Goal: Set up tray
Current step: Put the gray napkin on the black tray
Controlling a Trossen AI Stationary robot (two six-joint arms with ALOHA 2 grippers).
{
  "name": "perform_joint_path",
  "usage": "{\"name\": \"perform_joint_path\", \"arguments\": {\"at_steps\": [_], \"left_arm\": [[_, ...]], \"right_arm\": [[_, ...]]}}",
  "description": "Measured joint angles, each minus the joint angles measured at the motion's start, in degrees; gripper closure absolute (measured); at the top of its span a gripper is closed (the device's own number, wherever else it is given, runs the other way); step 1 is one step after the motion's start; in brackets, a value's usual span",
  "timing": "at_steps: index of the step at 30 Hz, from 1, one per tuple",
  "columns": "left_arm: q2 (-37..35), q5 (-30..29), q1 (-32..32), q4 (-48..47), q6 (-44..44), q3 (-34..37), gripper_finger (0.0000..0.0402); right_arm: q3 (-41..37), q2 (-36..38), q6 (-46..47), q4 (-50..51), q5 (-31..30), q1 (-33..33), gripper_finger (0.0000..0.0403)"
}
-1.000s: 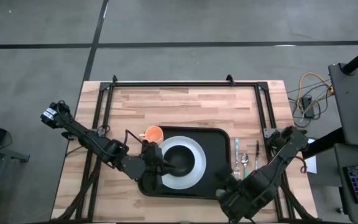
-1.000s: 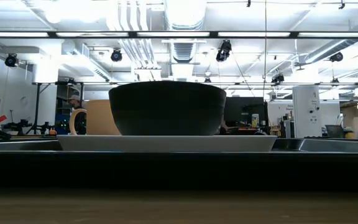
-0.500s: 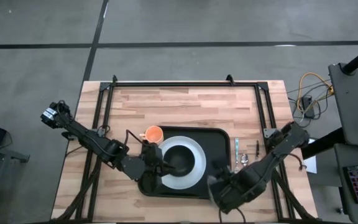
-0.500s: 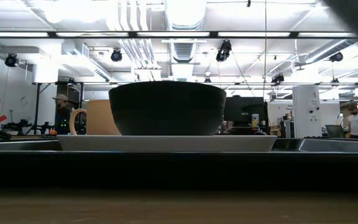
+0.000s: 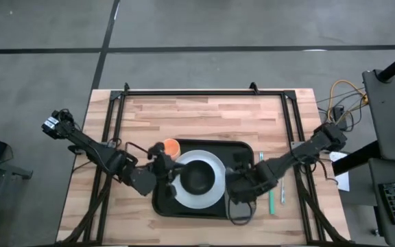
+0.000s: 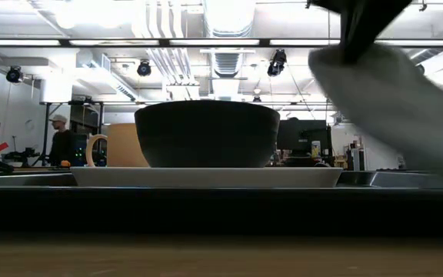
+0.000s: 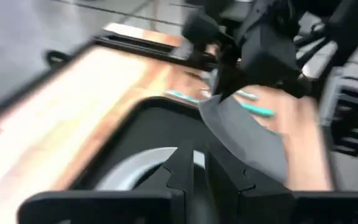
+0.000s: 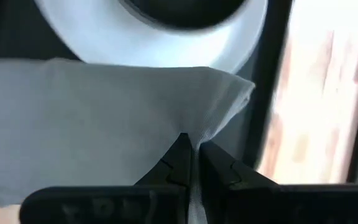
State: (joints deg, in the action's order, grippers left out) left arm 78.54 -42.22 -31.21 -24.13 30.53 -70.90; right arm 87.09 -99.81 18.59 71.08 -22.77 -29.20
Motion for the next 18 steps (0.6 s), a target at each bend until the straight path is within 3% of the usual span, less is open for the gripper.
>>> {"name": "perform_joint_path", "arguments": {"at_steps": [9,18], "left_arm": [[-9.28,0.14,-0.74,0.56,-6.63,7.02,0.0378],[-25.84,14.11,0.38,25.83,-18.65,29.38,0.0378]], "right_arm": [[-10.04,3.42,-2.07,-4.06,-1.43,2.85,0.0395],[-18.89,9.96,-1.9,-13.33,-1.58,5.48,0.0395]]}}
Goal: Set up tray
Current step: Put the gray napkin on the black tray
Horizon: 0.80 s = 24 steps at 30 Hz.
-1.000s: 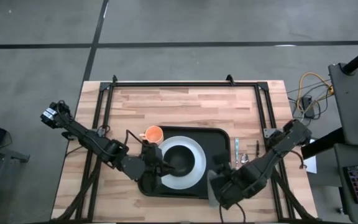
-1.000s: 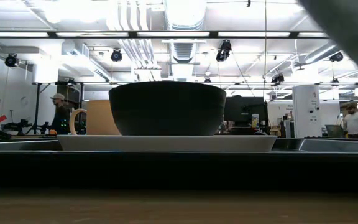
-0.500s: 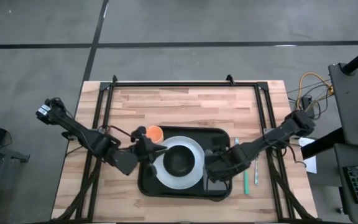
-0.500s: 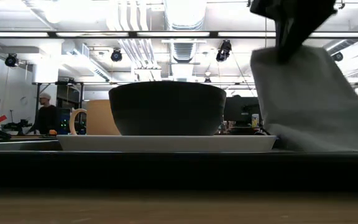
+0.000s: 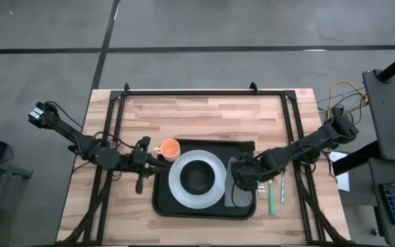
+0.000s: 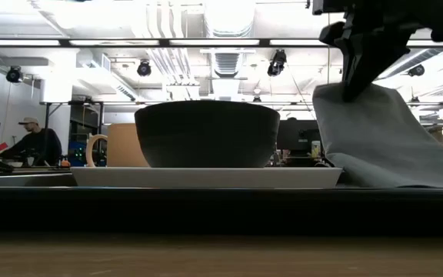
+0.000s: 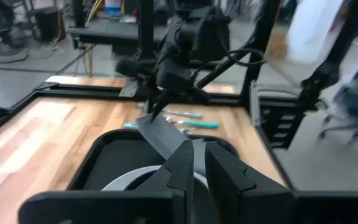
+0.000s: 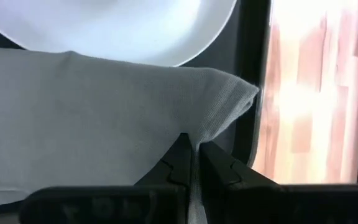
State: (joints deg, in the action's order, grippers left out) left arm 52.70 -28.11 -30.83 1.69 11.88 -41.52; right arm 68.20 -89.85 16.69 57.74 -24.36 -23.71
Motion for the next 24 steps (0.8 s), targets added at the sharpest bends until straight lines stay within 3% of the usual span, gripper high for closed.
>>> {"name": "perform_joint_path", "arguments": {"at_steps": [5,9,17,24], "left_arm": [[-8.75,0.66,0.01,2.4,1.67,10.24,0.0378],[-12.65,2.43,0.0,2.67,2.16,14.11,0.0378],[-13.67,2.72,0.0,2.65,2.08,14.23,0.0378],[-13.65,4.25,0.0,2.69,2.14,14.1,0.0378]], "right_arm": [[-4.01,0.75,-1.85,-2.4,1.89,4.05,0.0395],[-8.44,0.62,-3.9,-8.7,5.78,6.85,0.0395],[-15.87,0.08,-6.91,-22.56,10.93,11.16,0.0395],[-20.47,-2.98,-7.71,-25.23,12.8,13.16,0.0394]]}}
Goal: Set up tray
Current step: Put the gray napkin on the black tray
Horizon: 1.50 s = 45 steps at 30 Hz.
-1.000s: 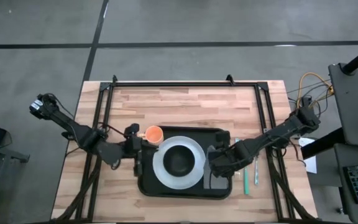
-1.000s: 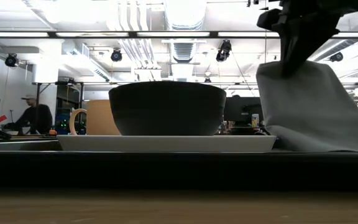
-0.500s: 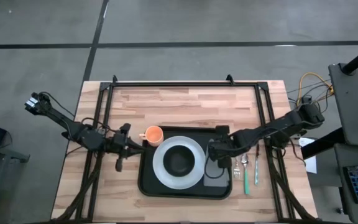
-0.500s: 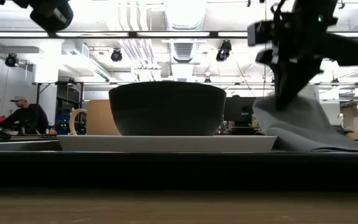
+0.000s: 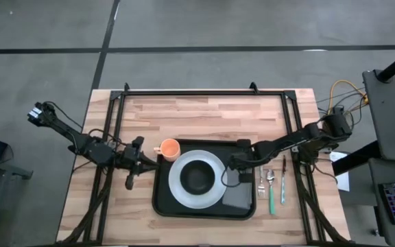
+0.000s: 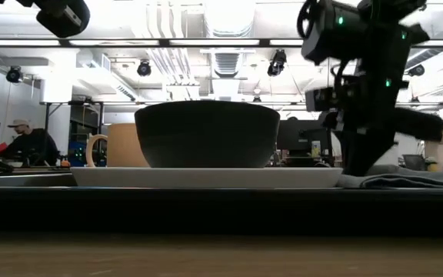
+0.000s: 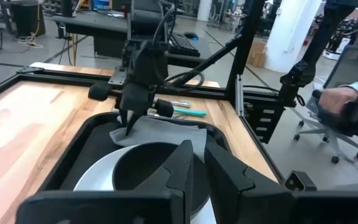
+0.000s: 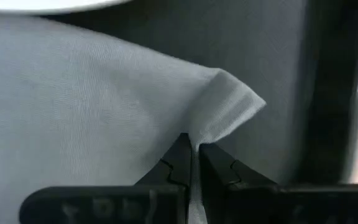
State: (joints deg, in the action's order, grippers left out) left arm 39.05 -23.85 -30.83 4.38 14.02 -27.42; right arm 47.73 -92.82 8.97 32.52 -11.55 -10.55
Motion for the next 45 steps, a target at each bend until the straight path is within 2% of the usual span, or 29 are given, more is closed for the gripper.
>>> {"name": "perform_joint_path", "arguments": {"at_steps": [17,35,41,45], "left_arm": [[1.69,0.99,-0.13,-0.34,0.02,-1.77,0.0378],[2.2,1.51,-0.37,-0.32,0.09,-1.77,0.0378],[2.2,3.93,-0.37,-0.31,1.33,-1.77,0.0378],[2.18,4.39,-0.37,-0.3,1.38,-1.77,0.0378]], "right_arm": [[5.29,-1.17,-4.68,-1.39,-1.81,1.65,0.0394],[2.26,-1.17,-2.45,-1.5,-1.38,1.83,0.0394],[3.52,-0.91,-4.43,-1.47,1.11,1.8,0.0362],[4.21,-0.91,-5.01,-1.47,-1.61,1.84,0.033]]}}
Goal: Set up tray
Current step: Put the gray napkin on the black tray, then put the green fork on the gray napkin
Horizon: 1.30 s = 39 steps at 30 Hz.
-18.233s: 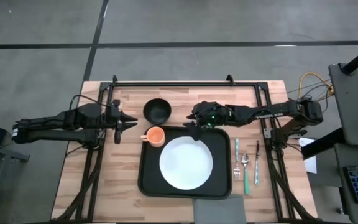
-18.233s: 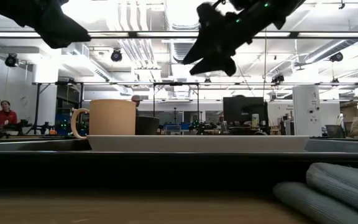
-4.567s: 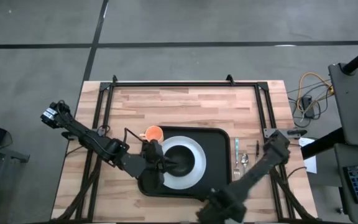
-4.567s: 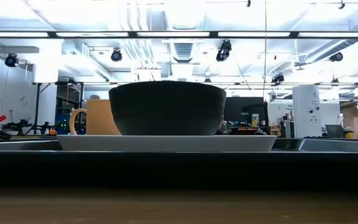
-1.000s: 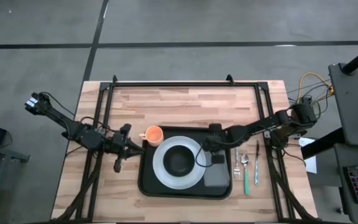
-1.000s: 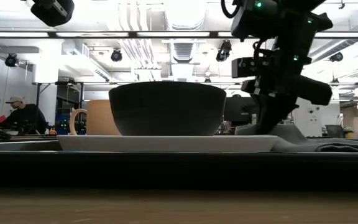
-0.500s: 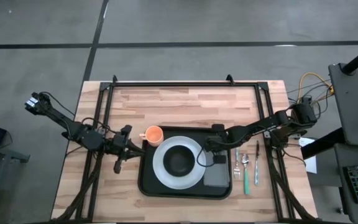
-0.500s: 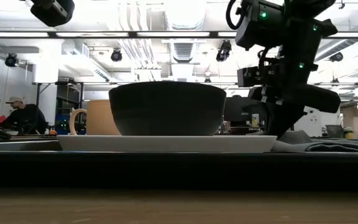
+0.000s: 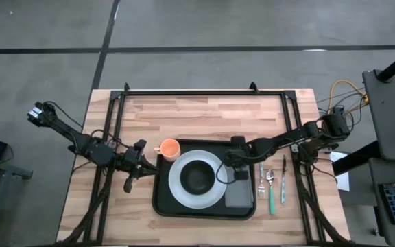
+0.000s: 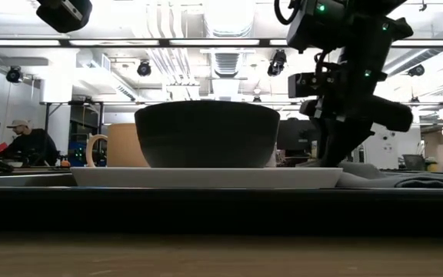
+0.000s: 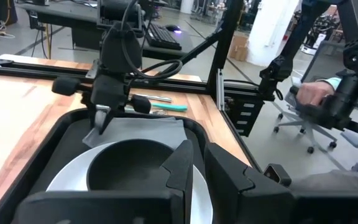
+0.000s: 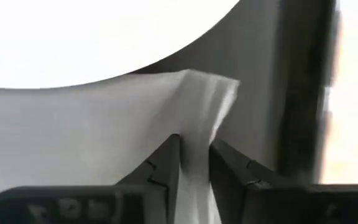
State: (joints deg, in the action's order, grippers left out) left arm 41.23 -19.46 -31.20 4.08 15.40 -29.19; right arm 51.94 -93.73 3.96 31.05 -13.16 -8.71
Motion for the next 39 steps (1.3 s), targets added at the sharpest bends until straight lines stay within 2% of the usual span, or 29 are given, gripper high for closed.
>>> {"name": "perform_joint_path", "arguments": {"at_steps": [7,11,13,15,18,21,24,29,34,39], "left_arm": [[0.0,0.0,0.0,0.0,0.15,0.0,0.0378],[0.0,0.0,0.0,0.0,0.17,0.0,0.0378],[0.0,0.02,0.0,0.0,0.17,0.0,0.0378],[-0.02,0.02,0.0,-0.02,0.17,0.0,0.0378],[-0.02,0.04,0.0,0.0,0.17,0.0,0.0378],[-0.02,0.07,0.0,-0.16,0.17,0.0,0.0378],[-0.01,0.07,0.0,-0.52,0.17,0.0,0.0378],[0.09,0.07,0.0,-0.85,0.17,0.0,0.0378],[0.09,0.07,0.0,-0.83,0.17,0.0,0.0378],[0.09,0.07,0.0,-0.81,0.17,0.0,0.0378]], "right_arm": [[0.16,0.01,0.01,1.57,-7.21,0.0,0.0293],[0.14,2.22,4.78,3.48,-16.75,0.0,0.0282],[0.18,4.67,8.13,3.38,-17.86,0.04,0.0277],[0.18,7.3,10.37,3.99,-15.66,-0.28,0.0271],[0.18,11.93,10.48,8.69,-8.58,-1.31,0.0263],[0.16,15.95,1.86,14.76,-0.89,-2.69,0.0256],[0.15,18.73,-9.68,19.09,2.98,-4.35,0.0252],[0.12,21.48,-23.98,23.19,4.44,-5.43,0.0244],[0.12,21.45,-27.06,23.75,4.72,-5.94,0.0233],[0.05,19.65,-32.06,28.63,4.89,-8.02,0.0223]]}}
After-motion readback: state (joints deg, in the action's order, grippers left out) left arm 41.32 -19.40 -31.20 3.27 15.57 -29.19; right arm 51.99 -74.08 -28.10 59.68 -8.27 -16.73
